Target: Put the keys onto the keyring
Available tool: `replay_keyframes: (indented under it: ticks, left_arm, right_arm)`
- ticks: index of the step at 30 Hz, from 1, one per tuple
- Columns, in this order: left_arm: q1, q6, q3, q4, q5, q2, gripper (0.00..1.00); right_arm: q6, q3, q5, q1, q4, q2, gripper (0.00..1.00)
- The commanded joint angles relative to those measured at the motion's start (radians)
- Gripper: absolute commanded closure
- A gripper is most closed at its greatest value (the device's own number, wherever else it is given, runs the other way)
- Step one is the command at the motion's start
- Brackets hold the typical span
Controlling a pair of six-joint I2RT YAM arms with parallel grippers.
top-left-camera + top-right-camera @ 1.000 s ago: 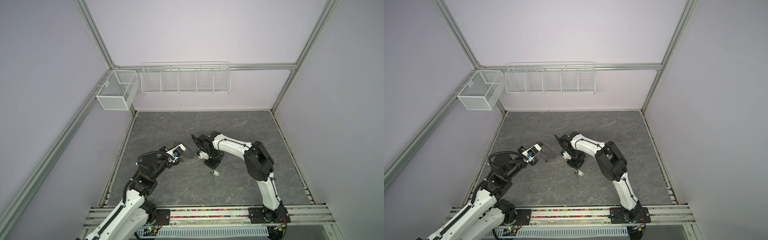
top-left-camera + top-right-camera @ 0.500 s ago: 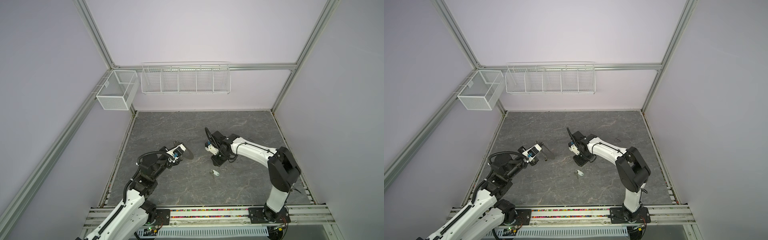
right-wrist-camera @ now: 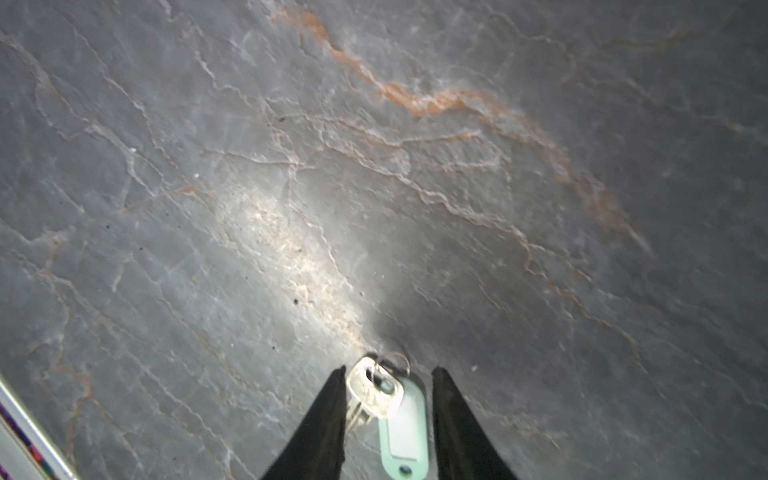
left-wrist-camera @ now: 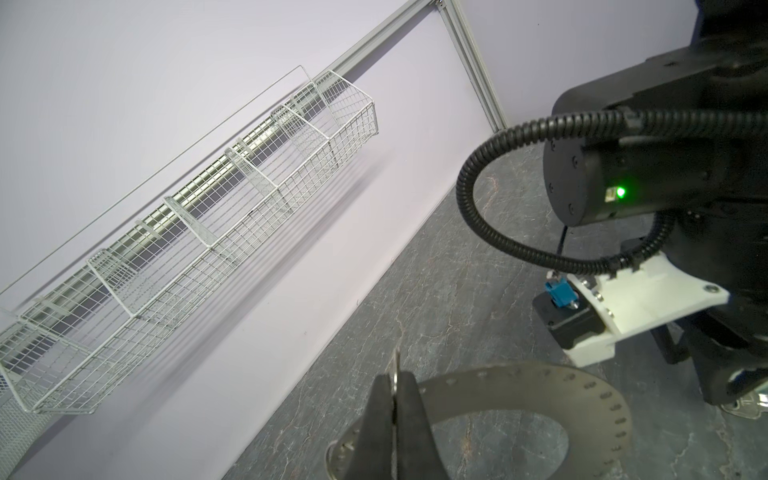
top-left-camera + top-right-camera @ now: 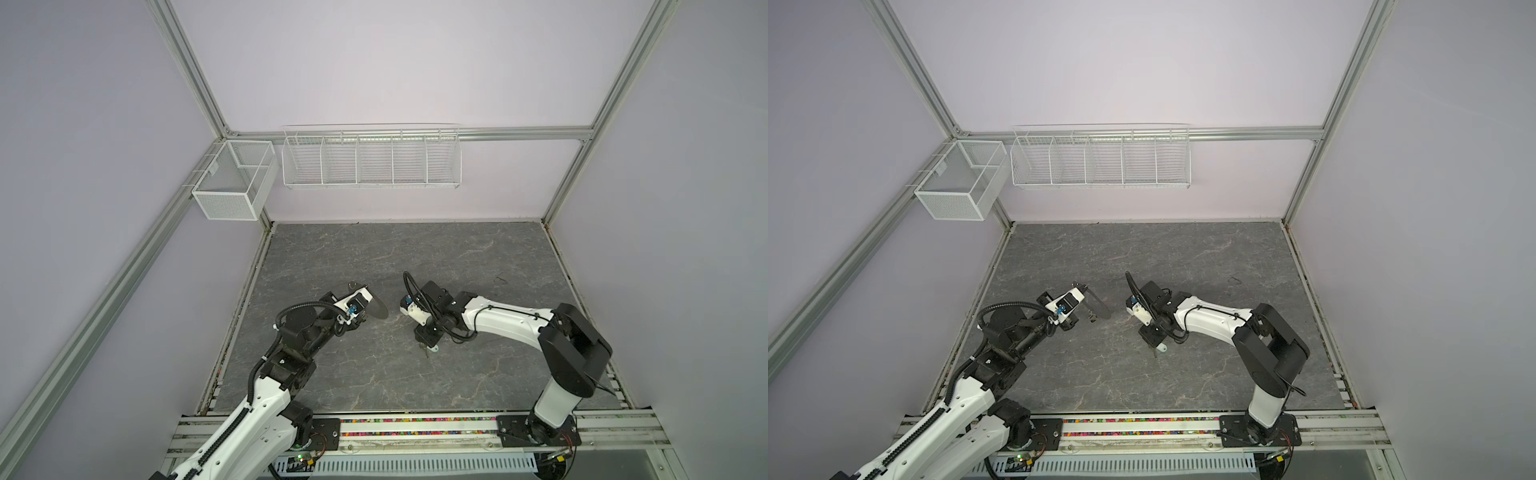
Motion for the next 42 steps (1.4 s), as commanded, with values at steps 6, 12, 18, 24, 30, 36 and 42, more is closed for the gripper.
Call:
replay_keyframes:
  ticks: [6,12,18,24,30,36,42]
  left_arm:
    - [0.005,-0.002,0.011,0.032,0.011,0.006,1.0]
    - [0.005,-0.006,0.013,0.036,0.016,0.012,1.0]
    - [0.005,-0.006,0.013,0.039,0.017,0.017,1.0]
    - [0.005,-0.008,0.014,0.034,0.019,0.01,1.0]
    - [0.005,-0.009,0.011,0.035,0.02,0.008,1.0]
    - [0.005,-0.011,0.01,0.031,0.02,0.002,1.0]
    - [0.005,-0.011,0.009,0.028,0.019,-0.003,1.0]
  right_arm:
    - [-0.035,0.041,0.112,0.042,-0.035,0.06,0.62]
    - [-0.022,0.064,0.221,0.052,-0.081,0.069,0.64]
    - [-0.033,0.06,0.221,0.051,-0.101,0.065,0.69]
    - [-0.036,0.066,0.21,0.051,-0.11,0.04,0.7]
    - [-0.053,0.064,0.161,0.07,-0.118,0.042,0.67]
    - [-0.053,0.057,0.166,0.075,-0.114,0.028,0.68]
    - [-0.052,0.049,0.173,0.071,-0.081,-0.033,0.67]
